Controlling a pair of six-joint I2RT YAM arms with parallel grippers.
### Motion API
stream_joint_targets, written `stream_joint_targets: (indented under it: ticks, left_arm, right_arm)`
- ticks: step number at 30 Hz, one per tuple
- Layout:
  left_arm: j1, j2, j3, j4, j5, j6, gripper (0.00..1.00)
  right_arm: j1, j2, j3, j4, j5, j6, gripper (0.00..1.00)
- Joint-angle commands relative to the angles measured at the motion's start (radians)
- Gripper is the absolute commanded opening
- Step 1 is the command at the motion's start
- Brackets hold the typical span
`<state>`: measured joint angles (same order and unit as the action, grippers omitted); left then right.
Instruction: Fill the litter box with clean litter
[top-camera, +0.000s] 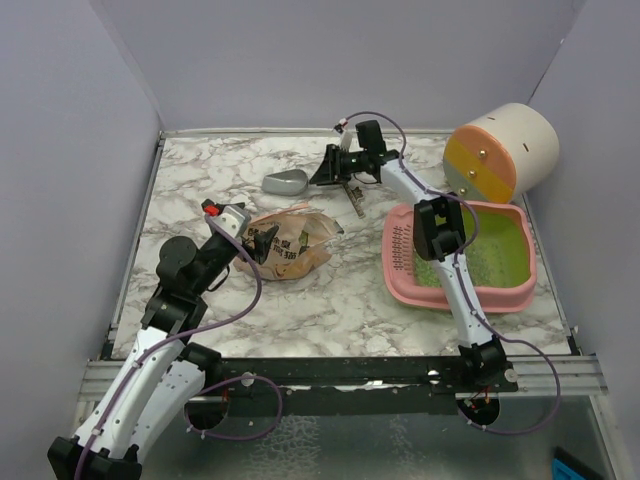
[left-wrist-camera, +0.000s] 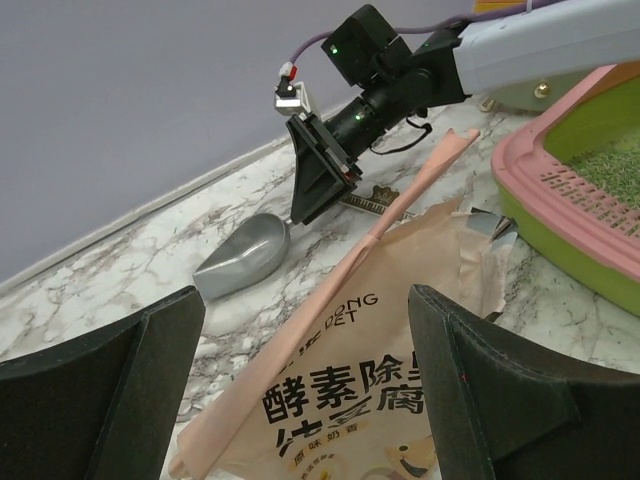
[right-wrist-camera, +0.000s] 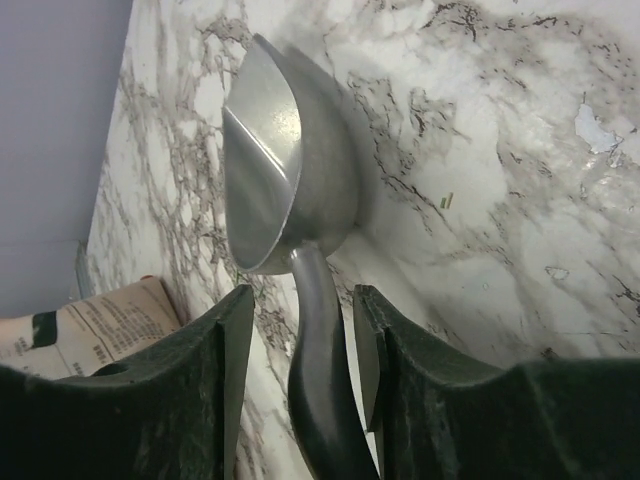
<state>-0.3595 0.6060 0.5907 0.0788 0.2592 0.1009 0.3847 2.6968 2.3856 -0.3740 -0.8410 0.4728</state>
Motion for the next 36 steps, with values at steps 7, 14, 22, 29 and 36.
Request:
stream_joint_targets:
  ticks: [7,14,22,29,36]
  left_arm:
    - [0.007,-0.016,0.015,0.01,0.013,0.033,0.89]
    - [0.006,-0.052,0.014,-0.038,-0.067,0.045,0.91]
    - [0.007,-0.15,-0.012,-0.134,-0.187,0.032,0.95]
    - [0.006,-0.162,0.003,-0.172,-0.199,0.056,0.97]
    - [0.007,-0.107,0.041,-0.207,-0.187,0.1,0.97]
  right_arm:
    - [-0.01,-0.178,-0.132,0.072,0.018,-0.033,0.51]
    - [-0.019,-0.376,-0.277,0.05,0.127,-0.13,0.53]
    - [-0.018,-0.632,-0.495,-0.038,0.247,-0.244,0.54]
    - [-0.008,-0.956,-0.878,-0.018,0.181,-0.28,0.48]
    - [0.023,-1.24,-1.119,-0.003,0.126,-0.304,0.48]
